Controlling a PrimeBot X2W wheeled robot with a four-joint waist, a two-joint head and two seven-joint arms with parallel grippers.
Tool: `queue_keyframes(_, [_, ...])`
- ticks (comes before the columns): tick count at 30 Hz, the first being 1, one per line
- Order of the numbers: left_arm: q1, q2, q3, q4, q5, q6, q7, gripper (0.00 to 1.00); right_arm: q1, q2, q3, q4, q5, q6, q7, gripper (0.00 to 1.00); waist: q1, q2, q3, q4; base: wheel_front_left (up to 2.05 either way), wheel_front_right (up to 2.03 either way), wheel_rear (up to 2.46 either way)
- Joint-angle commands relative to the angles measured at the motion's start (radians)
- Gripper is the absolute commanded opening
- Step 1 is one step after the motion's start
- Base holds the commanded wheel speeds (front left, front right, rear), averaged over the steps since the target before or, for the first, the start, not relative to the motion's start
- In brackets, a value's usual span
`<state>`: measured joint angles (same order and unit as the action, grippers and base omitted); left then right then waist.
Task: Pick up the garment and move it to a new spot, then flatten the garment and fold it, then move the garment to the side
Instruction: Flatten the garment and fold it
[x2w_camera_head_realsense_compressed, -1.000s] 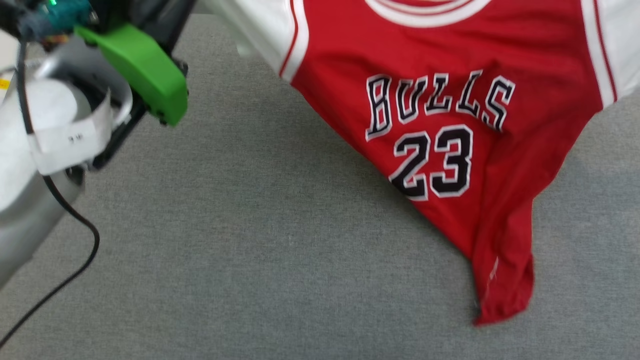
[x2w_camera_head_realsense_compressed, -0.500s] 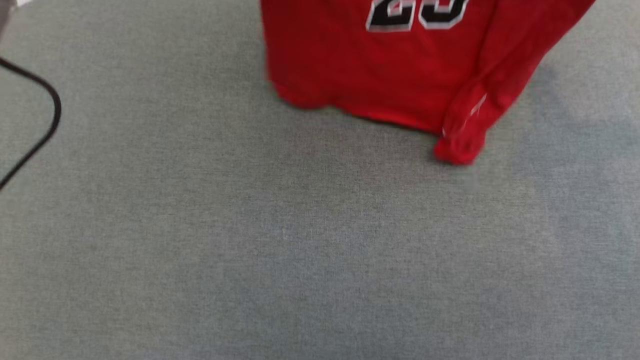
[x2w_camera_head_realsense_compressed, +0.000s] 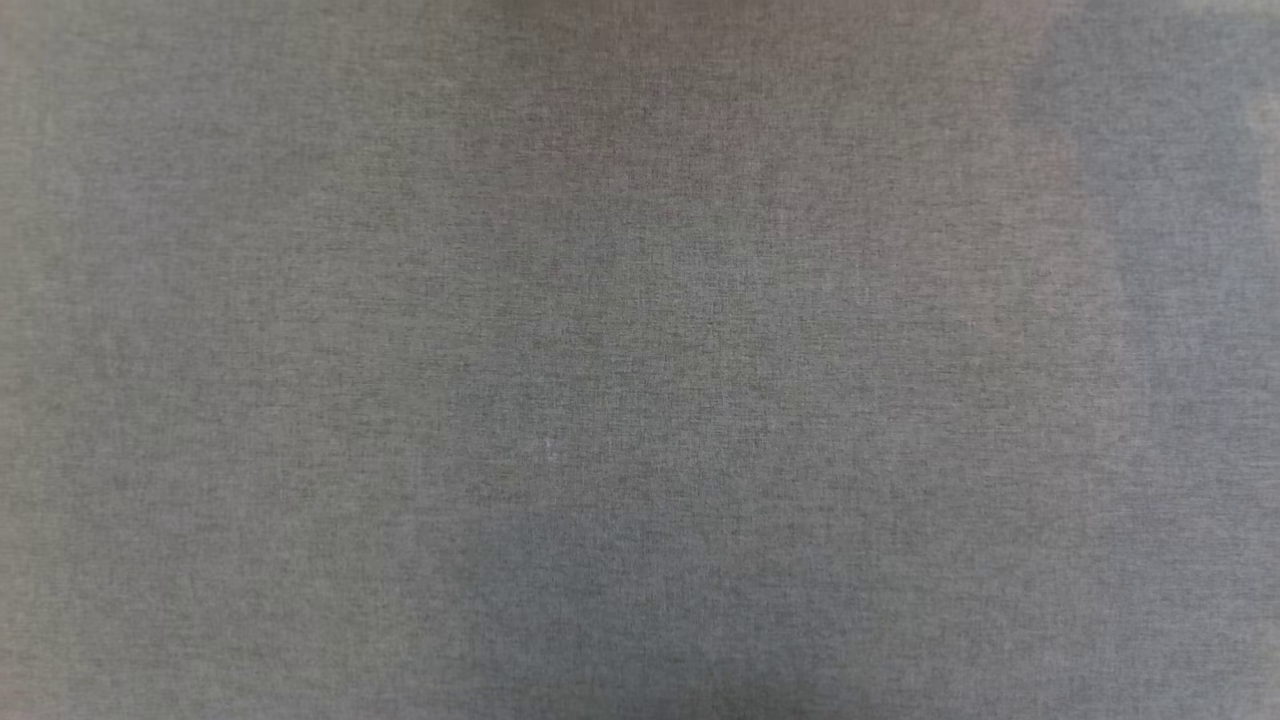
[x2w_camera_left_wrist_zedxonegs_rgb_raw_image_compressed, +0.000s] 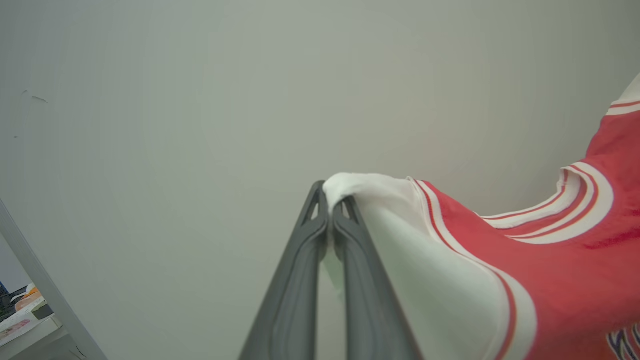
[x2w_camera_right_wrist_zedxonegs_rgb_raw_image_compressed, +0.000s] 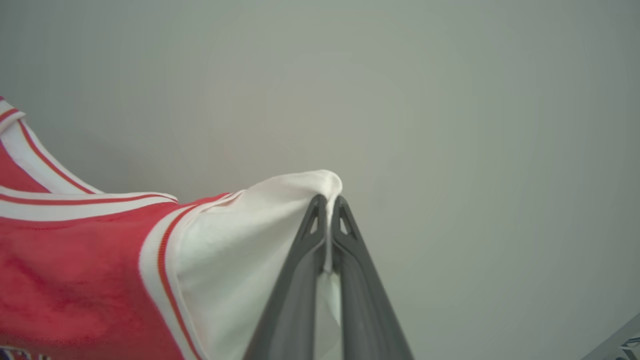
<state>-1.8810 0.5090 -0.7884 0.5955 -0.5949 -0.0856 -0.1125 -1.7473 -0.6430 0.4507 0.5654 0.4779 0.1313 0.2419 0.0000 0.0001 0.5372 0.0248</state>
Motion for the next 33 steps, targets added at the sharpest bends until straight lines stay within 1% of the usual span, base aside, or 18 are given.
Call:
queue_keyframes(1, [-0.012,-0.009,0.001,0.014,0.0,-0.006,-0.018,0.0,-0.02,0.006,0.015,0.02,-0.004,-0.001,-0.018,0.0,0.0,-0.0001,0.025,-0.003,0.0,0.0,0.0])
queue_keyframes(5, [0.018,-0.017,-0.009,0.063,-0.011,-0.015,-0.046,0.0,-0.016,0.023,0.069,0.08,0.021,-0.001,-0.064,0.0,0.0,-0.0001,0.03,-0.005,0.0,0.0,0.0])
queue_keyframes(10, [0.116,-0.018,-0.021,0.113,-0.039,-0.022,-0.085,0.0,0.07,0.042,0.146,0.13,0.086,-0.001,-0.136,0.0,0.0,-0.0001,0.001,-0.011,0.0,0.0,0.0])
queue_keyframes(16, [0.31,-0.012,-0.027,0.131,-0.084,-0.025,-0.126,0.0,0.236,0.054,0.232,0.148,0.186,-0.001,-0.229,0.0,0.0,-0.0001,-0.067,-0.015,0.0,0.0,0.0])
queue_keyframes(20, [0.469,0.003,-0.029,0.104,-0.104,-0.011,-0.141,0.0,0.369,0.046,0.298,0.123,0.247,-0.001,-0.282,0.0,0.0,-0.0001,-0.122,-0.018,0.0,0.0,0.0])
queue_keyframes(26, [0.754,0.033,-0.007,-0.005,-0.147,0.046,-0.148,0.0,0.588,0.014,0.384,0.062,0.32,-0.001,-0.347,0.0,0.0,-0.0001,-0.21,-0.023,0.0,0.0,0.0])
queue_keyframes(31, [1.026,0.064,0.027,-0.133,-0.191,0.109,-0.149,0.0,0.794,-0.028,0.428,-0.01,0.375,-0.001,-0.38,0.0,0.0,-0.0001,-0.27,-0.022,0.0,0.0,0.0])
queue_keyframes(33, [1.127,0.081,0.048,-0.176,-0.206,0.137,-0.149,0.0,0.874,-0.05,0.442,-0.033,0.378,-0.001,-0.387,0.0,0.0,-0.0001,-0.292,-0.024,0.0,0.0,0.0])
